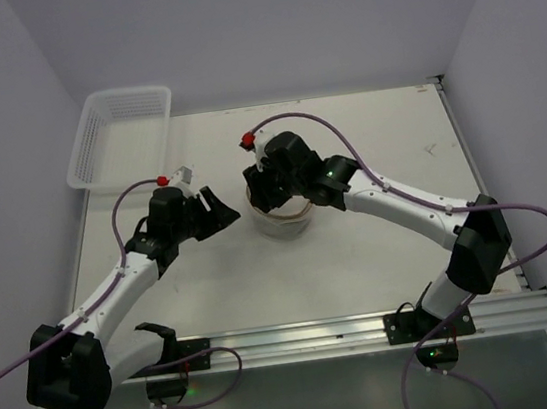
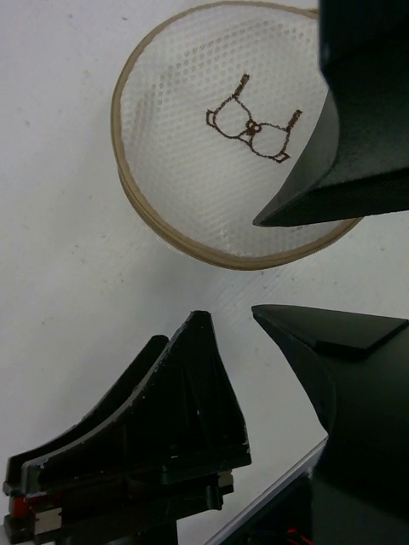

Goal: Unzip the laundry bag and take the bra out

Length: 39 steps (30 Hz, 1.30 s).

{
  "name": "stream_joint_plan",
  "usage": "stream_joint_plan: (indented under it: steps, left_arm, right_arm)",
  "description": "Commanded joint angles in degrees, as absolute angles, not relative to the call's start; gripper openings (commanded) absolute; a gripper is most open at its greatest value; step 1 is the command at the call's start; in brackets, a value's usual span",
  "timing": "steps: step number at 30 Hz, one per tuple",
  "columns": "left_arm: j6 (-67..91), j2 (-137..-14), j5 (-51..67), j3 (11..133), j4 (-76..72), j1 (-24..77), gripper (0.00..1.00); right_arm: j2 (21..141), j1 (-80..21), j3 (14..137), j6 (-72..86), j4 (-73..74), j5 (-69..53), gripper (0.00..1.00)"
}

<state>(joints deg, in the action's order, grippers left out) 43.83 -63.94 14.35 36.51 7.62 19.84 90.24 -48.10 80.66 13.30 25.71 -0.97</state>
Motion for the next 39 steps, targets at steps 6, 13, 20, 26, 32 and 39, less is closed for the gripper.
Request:
stream_joint_plan:
  steps: [6, 13, 20, 26, 32, 39]
  left_arm:
    - [41.57, -63.81, 13.27, 35.51, 7.38, 19.25, 0.64]
    - [41.13, -64.69, 13.45, 35.86, 7.38, 19.16, 0.64]
    - [40.52, -65.48, 13.62, 36.39, 7.30, 19.16, 0.64]
    - [40.08, -66.18, 14.24, 37.18, 6.86, 19.16, 0.64]
    - [38.50, -66.62, 14.06, 39.90, 7.47, 19.16, 0.64]
    - [36.04, -66.80, 13.89, 43.50, 8.44, 19.16, 0.64]
  right_arm:
    - [94.92, -49.92, 84.11, 10.72, 24.96, 1.41, 0.40]
    - [97.38, -49.92, 84.64, 10.28, 24.87, 1.49, 0.32]
    - [97.56, -49.92, 84.11, 10.11, 24.61, 2.11, 0.16]
    - [94.93, -49.92, 84.11, 10.28, 24.78, 2.99, 0.01]
    - [88.70, -49.75, 82.36, 13.53, 24.52, 7.63, 0.00]
    - [77.11, -48.78, 72.26, 20.82, 19.17, 14.65, 0.00]
